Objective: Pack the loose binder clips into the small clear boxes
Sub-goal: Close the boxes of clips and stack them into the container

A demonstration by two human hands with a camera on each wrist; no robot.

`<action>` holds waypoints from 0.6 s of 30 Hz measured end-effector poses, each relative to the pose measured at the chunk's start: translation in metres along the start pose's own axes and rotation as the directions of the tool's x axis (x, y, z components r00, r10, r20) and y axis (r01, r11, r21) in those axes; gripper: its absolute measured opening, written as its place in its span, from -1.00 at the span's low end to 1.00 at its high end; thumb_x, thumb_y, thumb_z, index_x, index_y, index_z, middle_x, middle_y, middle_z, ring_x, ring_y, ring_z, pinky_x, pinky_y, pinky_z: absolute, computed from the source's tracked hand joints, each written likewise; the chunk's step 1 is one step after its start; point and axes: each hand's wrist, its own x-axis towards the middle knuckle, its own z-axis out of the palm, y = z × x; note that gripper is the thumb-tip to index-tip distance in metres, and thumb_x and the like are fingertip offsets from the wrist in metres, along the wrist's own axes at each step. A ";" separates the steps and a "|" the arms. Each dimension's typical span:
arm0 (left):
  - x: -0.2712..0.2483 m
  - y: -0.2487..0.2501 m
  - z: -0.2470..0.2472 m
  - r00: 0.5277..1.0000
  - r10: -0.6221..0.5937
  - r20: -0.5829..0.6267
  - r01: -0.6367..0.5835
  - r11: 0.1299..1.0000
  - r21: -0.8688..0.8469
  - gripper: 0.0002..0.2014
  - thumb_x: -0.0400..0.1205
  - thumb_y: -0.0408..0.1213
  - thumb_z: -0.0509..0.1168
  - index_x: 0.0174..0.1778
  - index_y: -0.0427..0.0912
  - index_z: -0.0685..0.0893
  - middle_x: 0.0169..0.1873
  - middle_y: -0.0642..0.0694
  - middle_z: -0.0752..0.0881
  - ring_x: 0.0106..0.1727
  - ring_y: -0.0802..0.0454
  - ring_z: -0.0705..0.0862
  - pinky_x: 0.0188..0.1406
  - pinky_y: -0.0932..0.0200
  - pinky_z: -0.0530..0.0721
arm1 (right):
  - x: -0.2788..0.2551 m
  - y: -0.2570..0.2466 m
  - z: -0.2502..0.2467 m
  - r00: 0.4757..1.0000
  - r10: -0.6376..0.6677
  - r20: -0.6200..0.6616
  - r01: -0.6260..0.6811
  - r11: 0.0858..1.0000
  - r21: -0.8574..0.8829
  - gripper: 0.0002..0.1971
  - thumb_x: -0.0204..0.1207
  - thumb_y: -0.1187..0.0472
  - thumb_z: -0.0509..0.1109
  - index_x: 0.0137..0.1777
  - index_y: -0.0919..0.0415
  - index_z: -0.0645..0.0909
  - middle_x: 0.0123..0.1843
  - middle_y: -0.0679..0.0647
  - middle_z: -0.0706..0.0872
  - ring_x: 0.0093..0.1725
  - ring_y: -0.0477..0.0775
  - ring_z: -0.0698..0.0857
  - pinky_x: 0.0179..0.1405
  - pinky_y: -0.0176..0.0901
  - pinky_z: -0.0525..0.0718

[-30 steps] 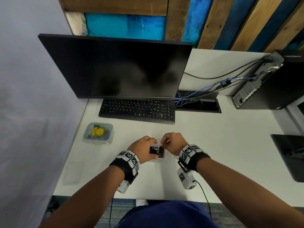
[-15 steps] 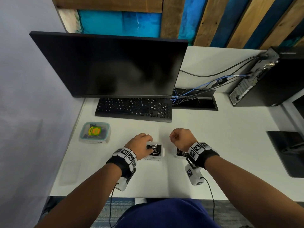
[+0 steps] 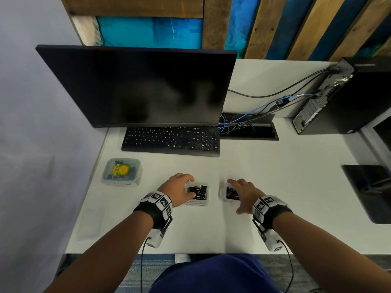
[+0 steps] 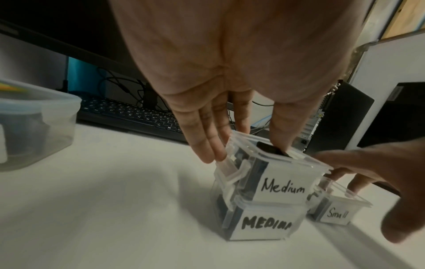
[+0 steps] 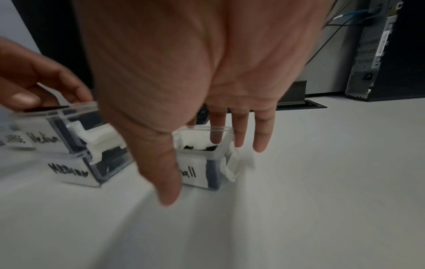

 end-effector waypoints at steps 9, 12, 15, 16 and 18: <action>-0.002 -0.001 -0.001 0.999 -0.008 -0.052 0.005 0.998 -0.060 -0.73 0.66 -0.11 0.27 0.28 0.13 0.55 0.19 0.15 0.53 0.06 0.14 0.58 0.13 0.20 0.56 | -0.004 -0.003 -0.024 0.983 0.026 -0.183 0.030 0.955 0.295 -0.23 0.33 0.24 0.52 0.56 0.10 0.31 0.36 0.05 0.51 0.27 0.08 0.61 0.16 -0.17 0.64; -0.002 -0.005 -0.005 0.996 -0.015 -0.086 0.008 0.997 -0.080 -0.73 0.69 -0.27 0.19 0.27 0.11 0.57 0.23 0.15 0.54 0.10 0.15 0.55 0.12 0.24 0.50 | -0.007 -0.015 -0.046 0.946 -0.008 -0.325 0.143 0.908 0.393 -0.23 0.29 0.19 0.57 0.52 0.13 0.36 0.32 0.07 0.52 0.17 -0.03 0.55 0.10 -0.24 0.56; -0.003 -0.007 -0.011 0.995 -0.025 -0.094 0.014 0.993 -0.117 -0.61 0.64 -0.41 0.14 0.32 0.09 0.55 0.28 0.16 0.52 0.11 0.15 0.55 0.11 0.26 0.51 | -0.009 -0.041 -0.063 0.914 -0.126 -0.384 0.292 0.864 0.411 -0.23 0.28 0.19 0.60 0.49 0.14 0.37 0.30 0.07 0.53 0.17 -0.05 0.54 0.12 -0.27 0.52; -0.004 -0.006 -0.012 0.996 -0.011 -0.084 0.000 0.991 -0.133 -0.56 0.61 -0.43 0.17 0.35 0.10 0.52 0.31 0.16 0.51 0.11 0.15 0.58 0.11 0.25 0.55 | -0.010 -0.051 -0.065 0.910 -0.169 -0.379 0.327 0.853 0.406 -0.23 0.27 0.18 0.60 0.49 0.13 0.38 0.29 0.07 0.53 0.18 -0.04 0.54 0.15 -0.27 0.53; -0.006 -0.006 -0.013 0.998 0.034 -0.044 -0.041 0.987 -0.158 -0.44 0.54 -0.44 0.29 0.43 0.08 0.43 0.37 0.12 0.46 0.14 0.13 0.60 0.13 0.21 0.61 | -0.009 -0.069 -0.062 0.908 -0.235 -0.346 0.367 0.844 0.391 -0.22 0.24 0.15 0.60 0.48 0.08 0.37 0.28 0.05 0.53 0.17 -0.04 0.55 0.18 -0.25 0.54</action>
